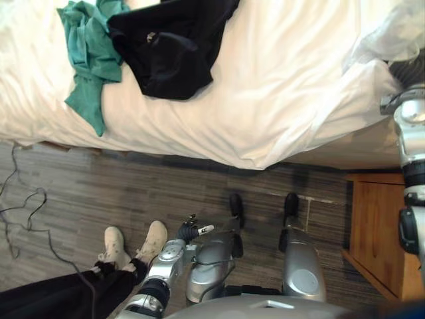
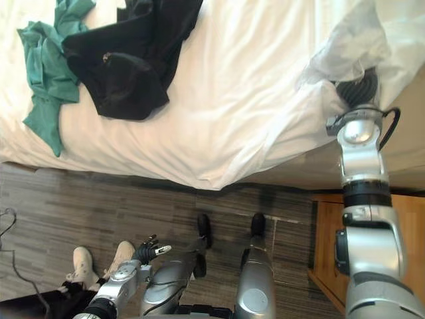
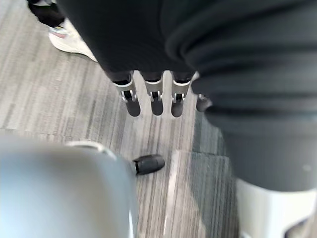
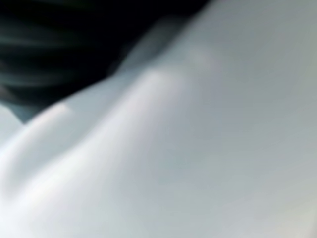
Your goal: Tidy the bed and pick cloth on bed and put in laundry
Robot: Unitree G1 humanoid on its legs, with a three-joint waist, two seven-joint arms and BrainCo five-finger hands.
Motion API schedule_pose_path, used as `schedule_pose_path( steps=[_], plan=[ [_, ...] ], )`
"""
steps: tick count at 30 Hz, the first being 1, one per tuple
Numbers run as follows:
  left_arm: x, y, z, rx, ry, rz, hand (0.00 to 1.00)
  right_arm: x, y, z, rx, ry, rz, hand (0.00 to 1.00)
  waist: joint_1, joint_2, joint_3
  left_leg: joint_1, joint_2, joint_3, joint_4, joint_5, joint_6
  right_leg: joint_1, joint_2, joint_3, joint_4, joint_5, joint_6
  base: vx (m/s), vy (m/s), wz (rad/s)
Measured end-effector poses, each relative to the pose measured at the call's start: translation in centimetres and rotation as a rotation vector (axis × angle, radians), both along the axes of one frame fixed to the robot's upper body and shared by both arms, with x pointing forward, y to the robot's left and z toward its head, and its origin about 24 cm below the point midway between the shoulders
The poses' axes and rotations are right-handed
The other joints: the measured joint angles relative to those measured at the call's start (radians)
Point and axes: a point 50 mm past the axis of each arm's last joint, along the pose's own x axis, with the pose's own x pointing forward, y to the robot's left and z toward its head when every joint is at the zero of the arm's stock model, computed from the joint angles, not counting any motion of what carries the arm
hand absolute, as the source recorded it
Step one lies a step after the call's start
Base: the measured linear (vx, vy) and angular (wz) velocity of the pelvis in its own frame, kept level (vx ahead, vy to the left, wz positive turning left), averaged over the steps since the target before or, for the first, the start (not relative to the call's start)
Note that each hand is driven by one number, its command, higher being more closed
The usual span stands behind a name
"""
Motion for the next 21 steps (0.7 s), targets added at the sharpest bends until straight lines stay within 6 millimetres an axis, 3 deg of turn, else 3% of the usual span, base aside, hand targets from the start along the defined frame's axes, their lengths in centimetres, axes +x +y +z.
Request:
schedule_pose_path(
  steps=[3,4,5,8,13,21],
  plan=[
    [-1.0,0.3,-0.5,0.016,0.026,-0.001,0.0,-1.2,0.0,-3.4,0.06,0.036,-0.012,1.0,-0.015,-0.035,-0.019,0.041,0.006,0.017,-0.007,-0.006,-0.008,0.032,0.006,0.016,-0.009,-0.004,0.001,0.04,-0.02,-0.23],
    [-1.1,0.3,-0.5,0.019,0.029,-0.003,0.0,-1.3,0.0,-3.7,0.068,0.035,-0.013,1.0,-0.018,-0.038,-0.021,0.043,0.007,0.019,-0.007,-0.007,-0.01,0.033,0.007,0.017,-0.009,-0.004,0.001,0.03,-0.02,-0.18],
    [-1.5,0.4,-0.7,0.023,0.04,-0.001,0.0,-1.9,0.3,-4.7,0.114,0.025,-0.012,0.0,-0.028,-0.049,-0.028,0.053,0.008,0.027,-0.007,-0.01,-0.014,0.04,0.013,0.027,-0.009,-0.006,0.002,0.03,-0.023,-0.18],
    [-2.0,0.5,-0.9,0.038,0.051,-0.012,0.0,-3.8,0.4,-7.4,0.278,-0.026,-0.043,0.0,-0.037,-0.055,-0.058,0.071,0.012,0.037,-0.007,-0.016,-0.022,0.055,0.018,0.038,-0.012,-0.011,0.005,0.03,-0.02,-0.13],
    [-4.2,1.0,-1.6,0.034,0.089,0.033,0.0,-7.8,2.2,-12.6,0.522,-0.062,-0.099,0.0,-0.058,-0.058,-0.117,0.118,0.023,0.07,-0.008,-0.043,-0.036,0.094,0.032,0.076,-0.029,-0.022,0.006,0.06,-0.017,-0.21],
    [-5.6,0.8,-2.4,0.025,0.134,0.053,0.0,-11.4,4.3,-17.8,0.864,-0.1,-0.286,0.0,-0.079,-0.057,-0.173,0.188,0.041,0.107,-0.008,-0.078,-0.054,0.159,0.05,0.095,-0.064,-0.026,0.0,0.08,-0.02,-0.16]
  ],
)
